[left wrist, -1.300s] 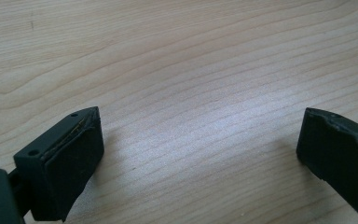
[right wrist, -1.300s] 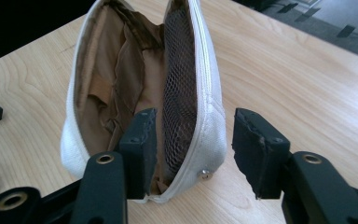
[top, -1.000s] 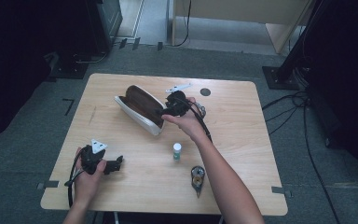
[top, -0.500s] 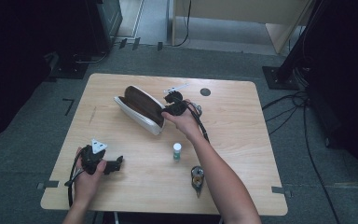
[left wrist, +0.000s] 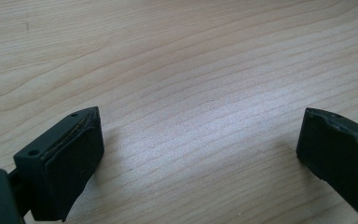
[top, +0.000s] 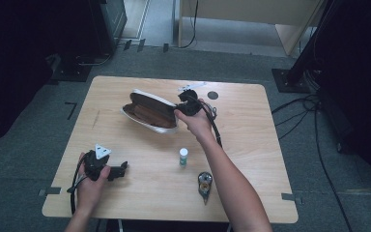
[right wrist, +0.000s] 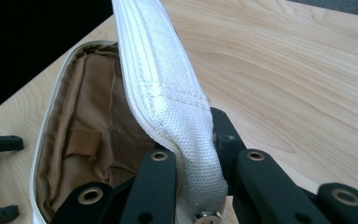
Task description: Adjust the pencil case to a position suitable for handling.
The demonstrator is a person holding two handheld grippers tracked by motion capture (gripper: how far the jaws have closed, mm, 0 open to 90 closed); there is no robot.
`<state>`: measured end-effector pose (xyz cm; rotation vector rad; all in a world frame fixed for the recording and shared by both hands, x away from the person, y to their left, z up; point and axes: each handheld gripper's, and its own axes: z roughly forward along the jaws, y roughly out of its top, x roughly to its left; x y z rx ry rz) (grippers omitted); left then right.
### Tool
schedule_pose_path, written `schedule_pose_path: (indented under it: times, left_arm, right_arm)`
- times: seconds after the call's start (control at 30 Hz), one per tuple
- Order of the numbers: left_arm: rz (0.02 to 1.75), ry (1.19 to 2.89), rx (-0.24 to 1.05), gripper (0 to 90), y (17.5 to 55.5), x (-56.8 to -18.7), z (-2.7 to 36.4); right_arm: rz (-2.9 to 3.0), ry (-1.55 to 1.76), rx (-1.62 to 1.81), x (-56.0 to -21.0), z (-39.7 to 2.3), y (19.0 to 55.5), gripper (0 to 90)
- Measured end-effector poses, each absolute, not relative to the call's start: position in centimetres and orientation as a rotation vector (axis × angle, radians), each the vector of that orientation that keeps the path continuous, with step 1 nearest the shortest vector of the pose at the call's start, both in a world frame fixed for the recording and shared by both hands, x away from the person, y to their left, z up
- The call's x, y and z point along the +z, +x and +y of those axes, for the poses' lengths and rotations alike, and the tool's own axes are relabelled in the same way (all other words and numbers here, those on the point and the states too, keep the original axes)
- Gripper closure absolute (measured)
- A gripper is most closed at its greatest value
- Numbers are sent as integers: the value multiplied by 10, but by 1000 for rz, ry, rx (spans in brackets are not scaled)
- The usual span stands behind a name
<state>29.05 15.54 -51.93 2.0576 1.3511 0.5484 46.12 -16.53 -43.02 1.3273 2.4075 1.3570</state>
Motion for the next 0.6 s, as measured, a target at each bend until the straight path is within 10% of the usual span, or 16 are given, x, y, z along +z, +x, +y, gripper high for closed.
schedule_pose_path:
  times: [0.6]
  left_arm:
    - [1350, 2060, 549, 8, 290, -519, 155]
  right_arm:
    - [2346, 1444, 1416, -443, -215, 430, 820]
